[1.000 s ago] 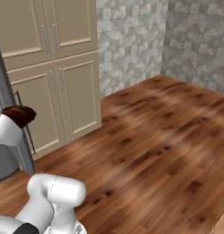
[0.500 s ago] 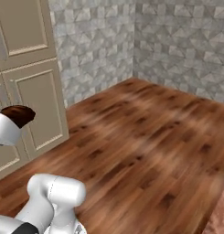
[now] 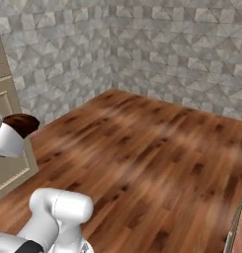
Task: Gather the squash and lemon wedge from the fridge and place them on a tray on the dining counter. Then gather the steak and chicken drumstick from the fridge and place them on the other tray.
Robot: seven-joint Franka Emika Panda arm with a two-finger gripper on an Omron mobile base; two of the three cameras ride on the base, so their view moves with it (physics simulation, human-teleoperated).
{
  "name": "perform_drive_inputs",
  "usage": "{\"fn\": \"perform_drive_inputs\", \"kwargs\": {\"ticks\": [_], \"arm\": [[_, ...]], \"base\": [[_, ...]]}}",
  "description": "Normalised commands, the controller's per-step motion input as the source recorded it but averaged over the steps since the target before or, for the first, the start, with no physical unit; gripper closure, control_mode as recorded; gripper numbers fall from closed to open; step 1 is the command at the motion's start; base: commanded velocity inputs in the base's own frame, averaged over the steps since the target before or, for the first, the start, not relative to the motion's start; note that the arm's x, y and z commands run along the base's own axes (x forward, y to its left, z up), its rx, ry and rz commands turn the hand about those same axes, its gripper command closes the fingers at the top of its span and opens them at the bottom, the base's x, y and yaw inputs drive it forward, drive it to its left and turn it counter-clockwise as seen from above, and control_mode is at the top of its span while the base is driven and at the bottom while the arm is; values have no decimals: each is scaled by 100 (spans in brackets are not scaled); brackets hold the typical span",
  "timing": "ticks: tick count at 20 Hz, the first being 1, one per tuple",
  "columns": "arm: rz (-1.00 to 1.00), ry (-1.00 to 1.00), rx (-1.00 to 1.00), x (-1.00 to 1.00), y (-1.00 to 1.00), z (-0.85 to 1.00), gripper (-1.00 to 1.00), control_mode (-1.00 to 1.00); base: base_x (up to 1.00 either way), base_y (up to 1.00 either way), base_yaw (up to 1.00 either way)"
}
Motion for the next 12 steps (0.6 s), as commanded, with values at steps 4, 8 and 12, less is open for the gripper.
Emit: {"fn": "perform_drive_inputs", "kwargs": {"ticks": [4,8,12], "arm": [[0,0,0,0,0,0,100,100],[0,0,0,0,0,0,100,100],[0,0,0,0,0,0,100,100]], "base": [[96,33,-38],[90,27,-38],[85,11,-36]]}}
